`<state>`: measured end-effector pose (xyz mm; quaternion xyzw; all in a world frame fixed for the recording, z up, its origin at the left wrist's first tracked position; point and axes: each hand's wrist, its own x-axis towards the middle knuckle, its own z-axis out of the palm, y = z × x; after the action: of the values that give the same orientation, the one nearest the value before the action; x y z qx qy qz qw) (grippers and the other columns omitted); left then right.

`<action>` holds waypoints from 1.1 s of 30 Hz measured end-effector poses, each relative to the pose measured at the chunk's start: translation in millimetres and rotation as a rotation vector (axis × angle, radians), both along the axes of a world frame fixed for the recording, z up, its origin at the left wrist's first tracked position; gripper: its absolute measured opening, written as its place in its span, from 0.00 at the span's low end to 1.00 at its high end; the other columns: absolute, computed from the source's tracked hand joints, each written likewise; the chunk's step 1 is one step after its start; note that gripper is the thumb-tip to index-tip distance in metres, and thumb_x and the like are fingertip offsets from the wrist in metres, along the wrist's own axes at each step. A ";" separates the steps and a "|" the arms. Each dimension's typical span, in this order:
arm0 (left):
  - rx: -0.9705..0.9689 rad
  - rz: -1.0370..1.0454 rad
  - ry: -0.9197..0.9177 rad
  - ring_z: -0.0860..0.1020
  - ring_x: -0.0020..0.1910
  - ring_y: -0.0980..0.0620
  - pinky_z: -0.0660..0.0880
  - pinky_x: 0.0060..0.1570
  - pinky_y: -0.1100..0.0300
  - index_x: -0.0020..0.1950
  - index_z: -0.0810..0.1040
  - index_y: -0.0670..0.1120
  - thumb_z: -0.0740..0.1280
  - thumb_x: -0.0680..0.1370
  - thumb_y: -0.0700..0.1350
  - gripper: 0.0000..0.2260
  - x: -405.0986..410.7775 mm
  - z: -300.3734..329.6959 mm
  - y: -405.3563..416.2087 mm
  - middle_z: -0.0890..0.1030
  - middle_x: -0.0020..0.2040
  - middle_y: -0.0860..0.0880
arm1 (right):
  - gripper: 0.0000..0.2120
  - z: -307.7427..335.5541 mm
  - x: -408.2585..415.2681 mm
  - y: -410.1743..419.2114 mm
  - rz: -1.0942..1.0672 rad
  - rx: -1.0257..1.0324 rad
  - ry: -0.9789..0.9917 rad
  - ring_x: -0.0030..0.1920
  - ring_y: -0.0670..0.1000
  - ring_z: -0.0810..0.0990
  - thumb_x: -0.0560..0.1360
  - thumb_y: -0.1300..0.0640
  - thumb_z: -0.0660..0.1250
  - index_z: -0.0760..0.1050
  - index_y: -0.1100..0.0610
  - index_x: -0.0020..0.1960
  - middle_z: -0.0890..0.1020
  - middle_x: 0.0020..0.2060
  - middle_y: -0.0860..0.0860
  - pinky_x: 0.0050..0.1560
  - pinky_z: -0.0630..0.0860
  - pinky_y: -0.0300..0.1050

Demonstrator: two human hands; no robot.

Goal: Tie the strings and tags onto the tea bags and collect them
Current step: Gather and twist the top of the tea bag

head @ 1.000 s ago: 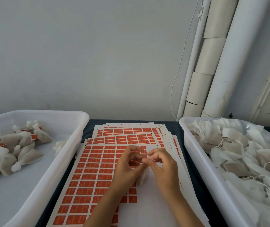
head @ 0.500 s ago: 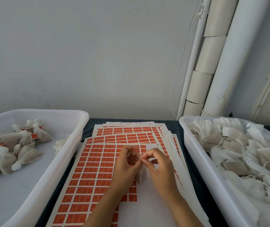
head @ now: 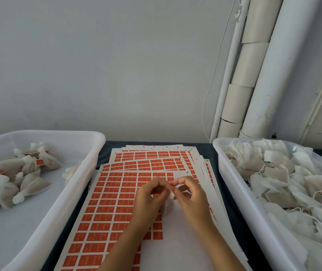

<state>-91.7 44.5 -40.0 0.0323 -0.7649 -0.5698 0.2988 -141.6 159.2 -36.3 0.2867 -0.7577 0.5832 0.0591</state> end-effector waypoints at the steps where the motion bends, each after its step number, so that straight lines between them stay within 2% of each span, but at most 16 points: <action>1: 0.012 0.000 0.004 0.79 0.37 0.53 0.76 0.37 0.67 0.42 0.80 0.46 0.66 0.75 0.31 0.10 0.0 0.1 0.0 0.81 0.37 0.53 | 0.06 -0.4 -0.2 -0.1 0.004 0.006 -0.010 0.49 0.40 0.78 0.74 0.57 0.69 0.75 0.46 0.47 0.79 0.47 0.38 0.47 0.76 0.30; 5: 0.086 -0.016 -0.010 0.79 0.33 0.53 0.75 0.33 0.67 0.44 0.77 0.42 0.68 0.74 0.32 0.06 0.2 0.6 -2.3 0.81 0.37 0.47 | 0.07 0.4 -1.9 2.8 0.037 0.027 -0.013 0.48 0.39 0.78 0.73 0.58 0.69 0.76 0.46 0.46 0.81 0.45 0.39 0.47 0.76 0.31; 7: 0.119 -0.011 -0.029 0.80 0.34 0.52 0.76 0.34 0.66 0.45 0.76 0.42 0.68 0.74 0.32 0.06 0.0 0.4 -3.7 0.81 0.38 0.45 | 0.08 1.5 -2.5 4.0 0.047 0.032 0.018 0.48 0.38 0.78 0.73 0.59 0.70 0.77 0.47 0.45 0.81 0.44 0.40 0.47 0.76 0.30; 10: 0.132 -0.036 -0.043 0.81 0.37 0.51 0.77 0.38 0.66 0.46 0.76 0.42 0.68 0.74 0.31 0.07 -0.2 0.2 -4.4 0.82 0.40 0.45 | 0.11 1.9 -1.9 5.3 0.055 0.012 0.072 0.48 0.37 0.78 0.72 0.62 0.70 0.76 0.46 0.42 0.81 0.42 0.40 0.45 0.75 0.28; 14: 0.119 -0.039 -0.057 0.81 0.40 0.52 0.78 0.40 0.65 0.49 0.78 0.43 0.68 0.74 0.31 0.09 -0.9 -0.8 -4.9 0.82 0.41 0.46 | 0.11 -0.4 -1.5 5.8 0.033 0.001 0.048 0.47 0.38 0.78 0.72 0.61 0.70 0.75 0.45 0.40 0.81 0.39 0.40 0.44 0.74 0.27; 20: 0.095 -0.068 -0.038 0.81 0.38 0.53 0.76 0.38 0.67 0.47 0.78 0.43 0.67 0.75 0.32 0.06 -1.4 0.0 -3.1 0.82 0.41 0.46 | 0.09 -1.4 0.5 0.7 -0.012 -0.006 0.008 0.47 0.36 0.77 0.74 0.61 0.68 0.73 0.48 0.42 0.79 0.42 0.40 0.43 0.73 0.26; 25: 0.133 -0.156 0.007 0.79 0.34 0.56 0.74 0.34 0.68 0.44 0.78 0.40 0.66 0.75 0.33 0.04 -1.3 -0.1 -3.8 0.81 0.38 0.45 | 0.05 -0.5 3.0 -1.9 -0.037 -0.061 -0.103 0.43 0.45 0.81 0.75 0.60 0.67 0.74 0.50 0.43 0.80 0.43 0.44 0.44 0.78 0.33; 28: 0.122 -0.168 -0.007 0.78 0.36 0.51 0.74 0.36 0.67 0.44 0.77 0.41 0.67 0.76 0.37 0.01 -1.9 -3.2 -3.6 0.81 0.40 0.43 | 0.05 0.9 2.8 0.2 -0.059 -0.114 -0.154 0.40 0.45 0.82 0.74 0.61 0.68 0.75 0.52 0.43 0.82 0.40 0.46 0.41 0.80 0.36; 30: 0.104 -0.188 -0.065 0.78 0.40 0.48 0.75 0.40 0.65 0.46 0.75 0.42 0.66 0.75 0.44 0.05 -1.0 -5.2 -2.6 0.80 0.42 0.43 | 0.06 1.9 2.8 1.3 -0.069 -0.128 -0.164 0.40 0.44 0.83 0.73 0.62 0.69 0.76 0.51 0.42 0.82 0.40 0.45 0.40 0.80 0.37; 33: 0.031 -0.261 -0.154 0.73 0.35 0.57 0.72 0.36 0.68 0.50 0.71 0.45 0.65 0.73 0.46 0.08 0.4 -8.8 -0.3 0.76 0.40 0.48 | 0.06 2.6 2.5 1.9 -0.081 -0.132 -0.132 0.39 0.44 0.83 0.73 0.62 0.69 0.76 0.52 0.42 0.82 0.38 0.45 0.38 0.79 0.35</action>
<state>-91.2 44.2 -48.8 -0.0191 -0.7743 -0.6115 0.1620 -139.1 161.1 -33.8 0.2124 -0.7308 0.6466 0.0515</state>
